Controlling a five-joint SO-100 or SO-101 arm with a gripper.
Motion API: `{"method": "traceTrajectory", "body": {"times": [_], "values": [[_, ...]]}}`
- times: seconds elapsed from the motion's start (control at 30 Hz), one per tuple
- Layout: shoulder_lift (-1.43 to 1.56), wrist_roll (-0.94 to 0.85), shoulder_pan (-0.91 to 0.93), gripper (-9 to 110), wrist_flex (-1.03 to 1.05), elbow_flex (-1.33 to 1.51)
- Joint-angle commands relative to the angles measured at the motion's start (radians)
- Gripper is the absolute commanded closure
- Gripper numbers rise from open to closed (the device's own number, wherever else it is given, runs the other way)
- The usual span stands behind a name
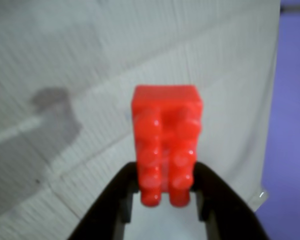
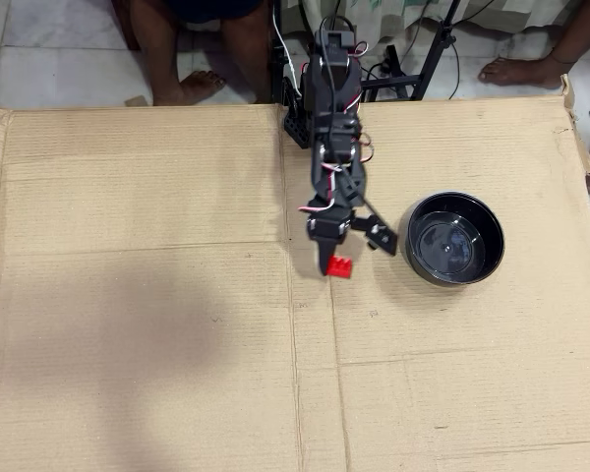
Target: Grasp a lego block and put it in the bin.
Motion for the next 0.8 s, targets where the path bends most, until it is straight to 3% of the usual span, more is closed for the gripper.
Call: {"method": "traceTrajectory", "body": {"times": [0.0, 0.23, 0.57, 0.77], "values": [[0.104, 0.005, -0.080, 95, -0.012, 0.031], [0.201, 0.083, -0.298, 95, -0.031, 0.120], [0.253, 0.176, -0.575, 95, -0.446, 0.344], [0.275, 0.190, -0.640, 94, -0.523, 0.410]]}}
